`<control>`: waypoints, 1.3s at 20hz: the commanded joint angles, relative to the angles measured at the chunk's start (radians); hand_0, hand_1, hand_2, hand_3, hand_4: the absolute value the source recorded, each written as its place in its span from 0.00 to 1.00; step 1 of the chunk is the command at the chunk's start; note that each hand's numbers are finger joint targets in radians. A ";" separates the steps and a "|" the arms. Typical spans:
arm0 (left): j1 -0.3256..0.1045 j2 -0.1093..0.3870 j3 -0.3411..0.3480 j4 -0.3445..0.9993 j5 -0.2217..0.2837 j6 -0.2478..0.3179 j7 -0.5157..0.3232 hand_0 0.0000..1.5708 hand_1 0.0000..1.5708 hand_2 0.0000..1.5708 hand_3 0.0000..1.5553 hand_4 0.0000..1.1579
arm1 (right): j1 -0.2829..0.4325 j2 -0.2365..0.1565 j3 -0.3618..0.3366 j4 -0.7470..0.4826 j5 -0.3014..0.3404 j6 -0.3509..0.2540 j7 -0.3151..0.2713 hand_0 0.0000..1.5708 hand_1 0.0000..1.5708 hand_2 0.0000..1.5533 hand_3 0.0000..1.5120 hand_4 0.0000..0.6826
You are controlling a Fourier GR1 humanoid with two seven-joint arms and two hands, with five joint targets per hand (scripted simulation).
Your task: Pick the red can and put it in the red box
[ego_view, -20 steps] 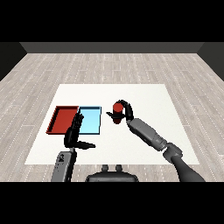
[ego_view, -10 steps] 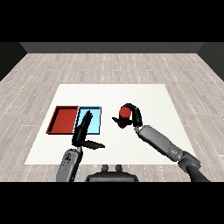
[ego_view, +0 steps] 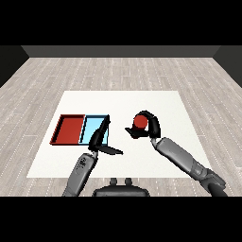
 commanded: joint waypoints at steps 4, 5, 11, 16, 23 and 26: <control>-0.044 0.000 -0.093 0.094 0.052 0.081 -0.004 0.00 0.00 0.00 0.00 0.00 | 0.026 -0.015 -0.027 -0.125 0.148 0.006 0.119 0.95 0.95 0.93 0.91 0.82; -0.093 0.000 -0.095 0.199 0.075 0.104 -0.081 0.00 0.00 0.00 0.00 0.00 | -0.022 0.095 -0.047 -0.005 0.152 0.025 0.072 0.95 0.95 0.93 0.91 0.82; -0.147 0.000 -0.089 0.156 0.122 0.101 0.029 0.00 0.00 0.00 0.00 0.00 | 0.072 0.111 -0.066 -0.109 0.283 0.060 0.154 0.92 0.92 0.91 0.91 0.77; -0.117 0.000 -0.045 0.194 0.133 0.059 -0.015 0.00 0.00 0.00 0.00 0.00 | -0.003 0.163 -0.147 -0.088 0.344 0.136 0.253 0.93 0.93 0.93 0.92 0.81; -0.175 0.000 -0.057 0.225 0.165 0.108 0.004 0.00 0.00 0.00 0.00 0.00 | 0.019 0.300 -0.195 -0.063 0.431 0.207 0.239 0.93 0.93 0.92 0.91 0.83; -0.111 0.000 -0.115 0.183 0.164 0.139 0.017 0.00 0.00 0.00 0.00 0.00 | 0.122 0.327 -0.192 -0.101 0.500 0.232 0.193 0.94 0.94 0.93 0.91 0.81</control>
